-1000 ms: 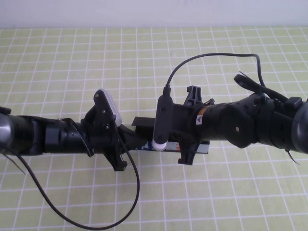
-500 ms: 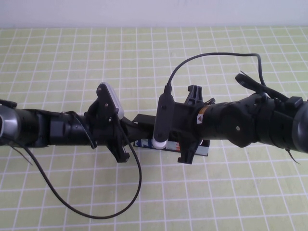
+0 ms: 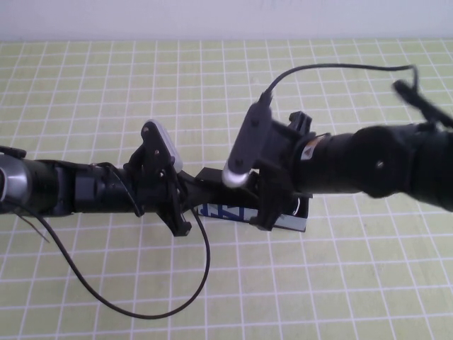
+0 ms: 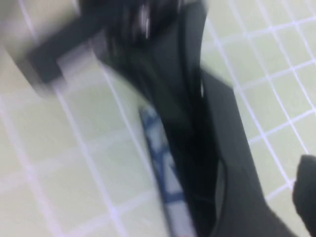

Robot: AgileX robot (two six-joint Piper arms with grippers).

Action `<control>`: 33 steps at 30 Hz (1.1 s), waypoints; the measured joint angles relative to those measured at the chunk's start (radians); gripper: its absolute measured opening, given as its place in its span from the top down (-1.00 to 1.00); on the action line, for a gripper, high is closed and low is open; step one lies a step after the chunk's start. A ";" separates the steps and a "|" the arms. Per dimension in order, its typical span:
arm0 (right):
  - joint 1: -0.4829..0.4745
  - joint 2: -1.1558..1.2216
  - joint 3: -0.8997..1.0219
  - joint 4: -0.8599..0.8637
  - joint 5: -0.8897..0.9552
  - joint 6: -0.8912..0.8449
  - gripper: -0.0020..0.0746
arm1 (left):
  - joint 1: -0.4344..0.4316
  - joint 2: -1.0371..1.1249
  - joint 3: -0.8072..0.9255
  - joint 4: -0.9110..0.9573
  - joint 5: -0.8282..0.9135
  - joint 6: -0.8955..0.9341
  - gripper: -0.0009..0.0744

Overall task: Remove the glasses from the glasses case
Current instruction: Pick up the glasses from the glasses case

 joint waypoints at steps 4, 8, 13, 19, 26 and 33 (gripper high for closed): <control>0.000 -0.083 0.000 0.222 0.122 0.034 0.38 | 0.000 0.000 0.000 0.000 0.000 -0.028 0.99; 0.000 -0.081 0.000 0.293 0.245 0.171 0.82 | 0.000 0.000 0.000 0.000 0.000 -0.039 0.99; 0.000 0.003 0.000 0.203 0.245 0.382 0.97 | 0.000 0.000 0.000 0.000 0.000 -0.055 0.99; -0.012 0.120 -0.052 0.028 0.188 0.590 0.99 | 0.000 0.000 0.000 0.000 0.000 -0.062 0.99; -0.098 0.239 -0.263 -0.001 0.251 0.649 0.99 | 0.000 0.000 0.000 0.000 0.000 -0.062 0.99; -0.176 0.332 -0.465 -0.005 0.352 0.679 0.99 | 0.000 0.000 0.000 0.000 0.000 -0.062 0.99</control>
